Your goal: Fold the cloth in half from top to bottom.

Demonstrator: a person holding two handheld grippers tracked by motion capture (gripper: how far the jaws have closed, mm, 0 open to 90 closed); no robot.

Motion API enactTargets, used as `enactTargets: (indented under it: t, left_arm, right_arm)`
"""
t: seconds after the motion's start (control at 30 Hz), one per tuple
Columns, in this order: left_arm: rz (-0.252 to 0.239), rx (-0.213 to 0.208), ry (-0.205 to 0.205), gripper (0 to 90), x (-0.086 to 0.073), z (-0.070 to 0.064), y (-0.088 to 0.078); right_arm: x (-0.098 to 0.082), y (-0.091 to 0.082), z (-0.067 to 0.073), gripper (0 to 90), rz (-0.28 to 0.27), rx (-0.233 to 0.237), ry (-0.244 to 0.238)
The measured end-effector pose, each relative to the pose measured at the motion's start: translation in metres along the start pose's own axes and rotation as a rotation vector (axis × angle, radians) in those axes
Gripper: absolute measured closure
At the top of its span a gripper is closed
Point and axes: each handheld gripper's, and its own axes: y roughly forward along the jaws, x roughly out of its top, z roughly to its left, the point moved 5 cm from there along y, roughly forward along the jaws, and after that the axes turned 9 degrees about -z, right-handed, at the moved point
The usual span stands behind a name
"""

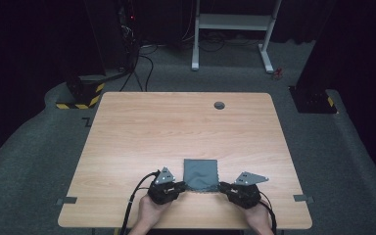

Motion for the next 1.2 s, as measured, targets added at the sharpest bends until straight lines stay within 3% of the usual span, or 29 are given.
enactTargets:
  t: [0.23, 0.43, 0.67, 0.9, 1.07, 1.2]
  left_arm:
    - [-0.029, 0.014, -0.024, 71.6, 0.012, 0.004, 0.002]
    - [0.014, 0.037, -0.022, 65.3, 0.015, 0.005, 0.017]
    - [0.057, 0.055, 0.006, 61.7, 0.006, 0.004, 0.022]
    - [0.070, 0.060, 0.023, 61.2, 0.000, 0.004, 0.016]
    - [0.083, 0.069, 0.057, 60.1, -0.003, 0.000, 0.012]
    - [0.060, 0.073, 0.062, 58.5, 0.001, -0.001, 0.011]
  right_arm:
    - [0.016, 0.013, 0.001, 84.1, 0.006, -0.011, -0.003]
    - [0.017, 0.028, 0.001, 80.0, 0.030, -0.010, 0.008]
    - [0.005, 0.026, 0.002, 89.8, 0.096, 0.022, 0.000]
    - [-0.005, 0.020, 0.005, 90.0, 0.120, 0.020, -0.040]
    - [-0.008, 0.015, 0.004, 90.0, 0.115, 0.024, -0.033]
    - [0.000, 0.015, 0.003, 88.7, 0.060, 0.010, -0.007]
